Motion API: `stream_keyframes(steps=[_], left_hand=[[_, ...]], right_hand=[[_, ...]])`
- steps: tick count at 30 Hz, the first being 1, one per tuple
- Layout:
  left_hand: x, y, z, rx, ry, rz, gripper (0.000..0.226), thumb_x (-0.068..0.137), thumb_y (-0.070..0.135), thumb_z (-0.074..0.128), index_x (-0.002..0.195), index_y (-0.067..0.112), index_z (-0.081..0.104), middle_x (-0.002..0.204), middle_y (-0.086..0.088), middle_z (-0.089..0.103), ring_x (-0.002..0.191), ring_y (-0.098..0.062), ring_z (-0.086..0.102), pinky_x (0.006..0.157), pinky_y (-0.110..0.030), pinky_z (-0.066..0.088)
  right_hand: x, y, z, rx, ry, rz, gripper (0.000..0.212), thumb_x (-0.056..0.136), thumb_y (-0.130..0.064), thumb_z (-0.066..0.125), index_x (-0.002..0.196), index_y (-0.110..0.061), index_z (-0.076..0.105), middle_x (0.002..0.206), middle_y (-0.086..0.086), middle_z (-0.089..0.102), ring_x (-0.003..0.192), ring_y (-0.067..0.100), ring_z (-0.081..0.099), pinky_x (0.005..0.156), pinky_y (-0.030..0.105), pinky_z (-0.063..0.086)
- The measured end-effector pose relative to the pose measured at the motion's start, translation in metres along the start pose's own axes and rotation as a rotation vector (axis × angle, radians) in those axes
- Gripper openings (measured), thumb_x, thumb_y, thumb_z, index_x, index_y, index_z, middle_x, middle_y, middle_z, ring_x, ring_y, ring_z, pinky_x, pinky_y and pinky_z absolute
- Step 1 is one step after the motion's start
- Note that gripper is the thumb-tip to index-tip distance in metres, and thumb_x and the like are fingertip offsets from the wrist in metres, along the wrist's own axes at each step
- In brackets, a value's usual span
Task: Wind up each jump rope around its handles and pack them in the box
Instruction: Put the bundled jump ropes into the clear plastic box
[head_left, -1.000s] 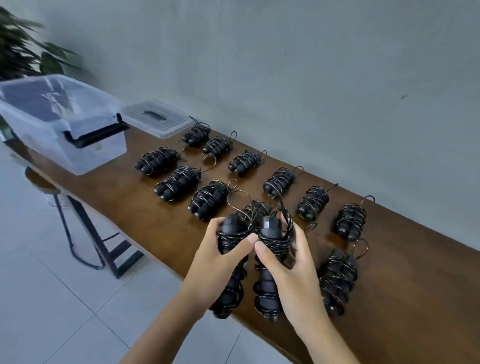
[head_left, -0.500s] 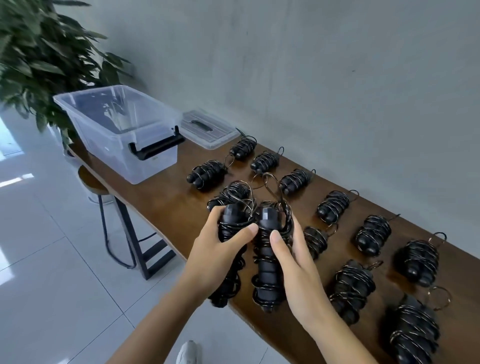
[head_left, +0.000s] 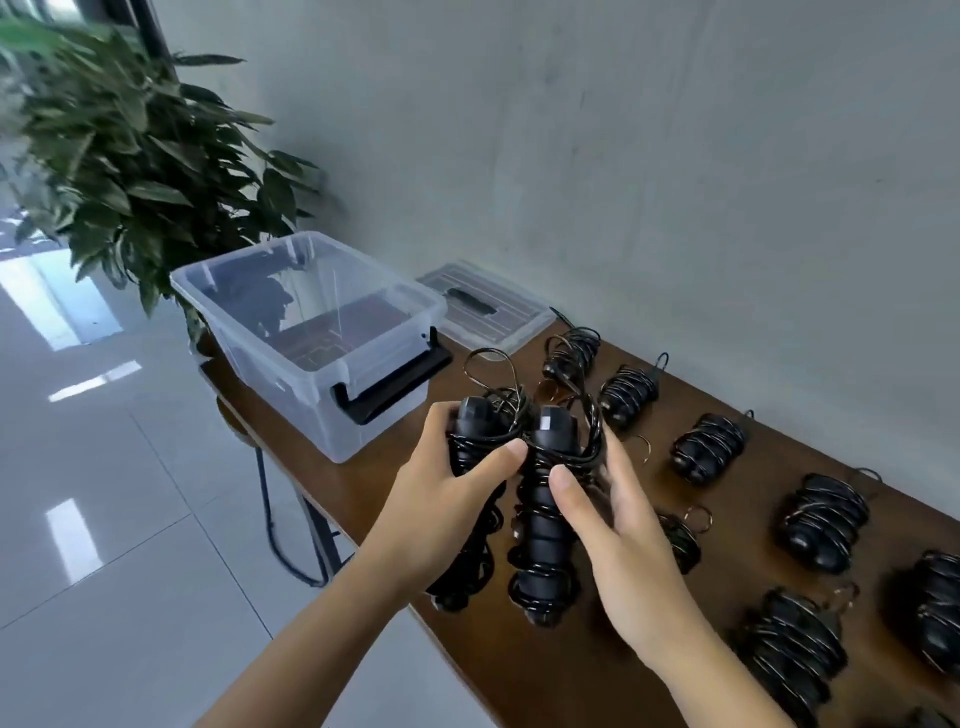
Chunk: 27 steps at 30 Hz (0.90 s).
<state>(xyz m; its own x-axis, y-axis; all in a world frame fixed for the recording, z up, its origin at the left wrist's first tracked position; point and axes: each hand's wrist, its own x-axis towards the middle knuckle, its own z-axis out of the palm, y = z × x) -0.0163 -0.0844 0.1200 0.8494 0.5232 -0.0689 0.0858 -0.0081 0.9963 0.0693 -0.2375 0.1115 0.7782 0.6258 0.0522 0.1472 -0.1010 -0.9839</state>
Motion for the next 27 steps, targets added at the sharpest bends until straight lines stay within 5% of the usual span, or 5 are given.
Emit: stream_keyframes(steps=[4, 8, 11, 19, 27], left_hand=[[0.031, 0.009, -0.029, 0.05, 0.012, -0.003, 0.036, 0.095, 0.045, 0.07, 0.124, 0.039, 0.05, 0.101, 0.001, 0.074, 0.081, -0.015, 0.073, 0.072, -0.028, 0.059], [0.054, 0.014, -0.057, 0.053, 0.048, -0.001, 0.032, 0.093, 0.05, 0.072, 0.118, 0.043, 0.054, 0.098, 0.007, 0.075, 0.086, -0.013, 0.074, 0.085, -0.041, 0.061], [0.062, 0.027, -0.077, 0.037, 0.037, -0.007, 0.03, 0.094, 0.046, 0.071, 0.118, 0.039, 0.055, 0.097, 0.006, 0.076, 0.085, -0.013, 0.076, 0.081, -0.038, 0.063], [0.097, 0.059, -0.157, 0.005, -0.05, -0.029, 0.035, 0.091, 0.044, 0.071, 0.122, 0.031, 0.062, 0.102, -0.001, 0.076, 0.09, -0.019, 0.076, 0.08, -0.035, 0.064], [0.146, 0.08, -0.256, 0.116, -0.112, -0.003, 0.04, 0.088, 0.048, 0.075, 0.113, 0.019, 0.063, 0.087, -0.01, 0.074, 0.077, -0.031, 0.074, 0.08, -0.05, 0.062]], right_hand=[[0.04, -0.005, 0.021, 0.025, -0.039, -0.024, 0.061, 0.094, -0.049, 0.058, 0.15, -0.053, 0.033, 0.14, -0.041, 0.048, 0.13, -0.022, 0.039, 0.106, 0.015, 0.032], [0.069, -0.019, 0.044, 0.05, -0.045, 0.005, 0.043, 0.094, -0.041, 0.057, 0.127, -0.063, 0.039, 0.114, -0.059, 0.05, 0.11, -0.036, 0.041, 0.082, -0.007, 0.035], [0.084, -0.034, 0.06, 0.057, -0.056, -0.005, 0.038, 0.093, -0.043, 0.057, 0.124, -0.06, 0.044, 0.115, -0.057, 0.051, 0.111, -0.035, 0.042, 0.08, -0.009, 0.034], [0.129, -0.072, 0.116, 0.043, -0.096, -0.094, 0.049, 0.095, -0.044, 0.054, 0.143, -0.049, 0.046, 0.136, -0.029, 0.059, 0.128, -0.008, 0.052, 0.109, 0.033, 0.04], [0.18, -0.096, 0.206, 0.123, -0.049, -0.013, 0.041, 0.093, -0.049, 0.05, 0.134, -0.05, 0.054, 0.129, -0.023, 0.066, 0.124, 0.001, 0.06, 0.112, 0.043, 0.043]])
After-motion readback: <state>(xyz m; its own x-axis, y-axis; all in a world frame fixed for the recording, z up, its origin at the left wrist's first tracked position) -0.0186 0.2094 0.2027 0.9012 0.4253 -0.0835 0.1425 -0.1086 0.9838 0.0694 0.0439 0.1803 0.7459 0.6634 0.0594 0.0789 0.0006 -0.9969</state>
